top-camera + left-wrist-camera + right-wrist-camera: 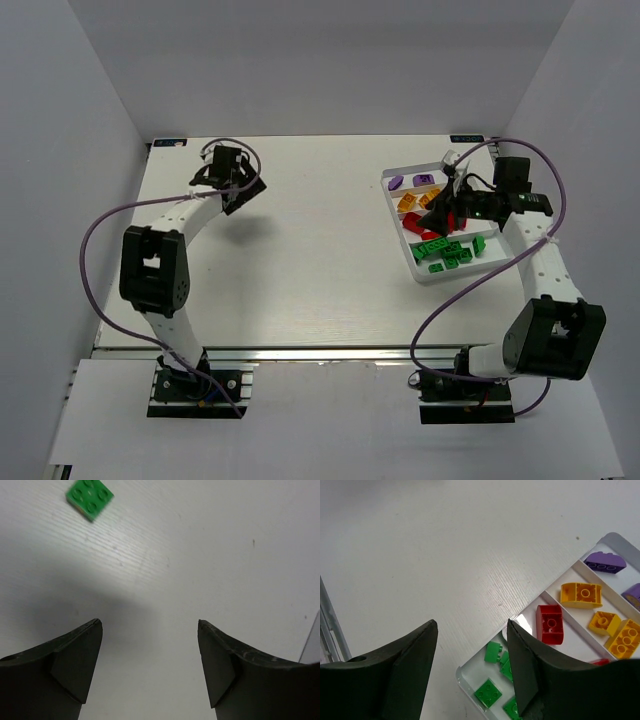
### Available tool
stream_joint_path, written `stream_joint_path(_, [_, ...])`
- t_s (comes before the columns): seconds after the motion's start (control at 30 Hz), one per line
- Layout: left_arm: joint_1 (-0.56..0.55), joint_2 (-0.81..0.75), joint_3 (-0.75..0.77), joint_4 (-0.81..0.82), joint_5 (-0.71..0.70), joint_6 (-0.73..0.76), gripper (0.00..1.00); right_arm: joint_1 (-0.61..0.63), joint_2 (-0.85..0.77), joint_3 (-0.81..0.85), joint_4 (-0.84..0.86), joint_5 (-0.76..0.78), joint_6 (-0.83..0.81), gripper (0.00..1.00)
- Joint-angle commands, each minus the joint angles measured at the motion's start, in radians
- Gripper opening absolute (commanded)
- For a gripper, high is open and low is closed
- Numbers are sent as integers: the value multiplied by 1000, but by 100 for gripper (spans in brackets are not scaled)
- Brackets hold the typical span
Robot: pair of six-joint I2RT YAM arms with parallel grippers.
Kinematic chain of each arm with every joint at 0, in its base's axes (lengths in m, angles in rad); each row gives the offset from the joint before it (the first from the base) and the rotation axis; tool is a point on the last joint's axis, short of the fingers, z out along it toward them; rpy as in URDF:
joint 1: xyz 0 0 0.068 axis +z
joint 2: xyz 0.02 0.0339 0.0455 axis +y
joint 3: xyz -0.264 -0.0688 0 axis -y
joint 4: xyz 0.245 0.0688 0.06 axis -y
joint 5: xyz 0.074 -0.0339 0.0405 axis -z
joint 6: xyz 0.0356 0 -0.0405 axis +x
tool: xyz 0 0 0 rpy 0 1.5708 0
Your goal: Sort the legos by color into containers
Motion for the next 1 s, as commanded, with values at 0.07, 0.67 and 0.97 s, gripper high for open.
stream_joint_path(0.07, [49, 132, 211, -200, -117, 16, 87, 7, 6, -38, 47, 44, 24, 64])
stream_joint_path(0.67, [141, 440, 557, -267, -174, 447, 91, 7, 35, -30, 48, 57, 25, 65])
stream_joint_path(0.97, [150, 508, 597, -193, 27, 596, 88, 7, 32, -21, 37, 65, 31, 66])
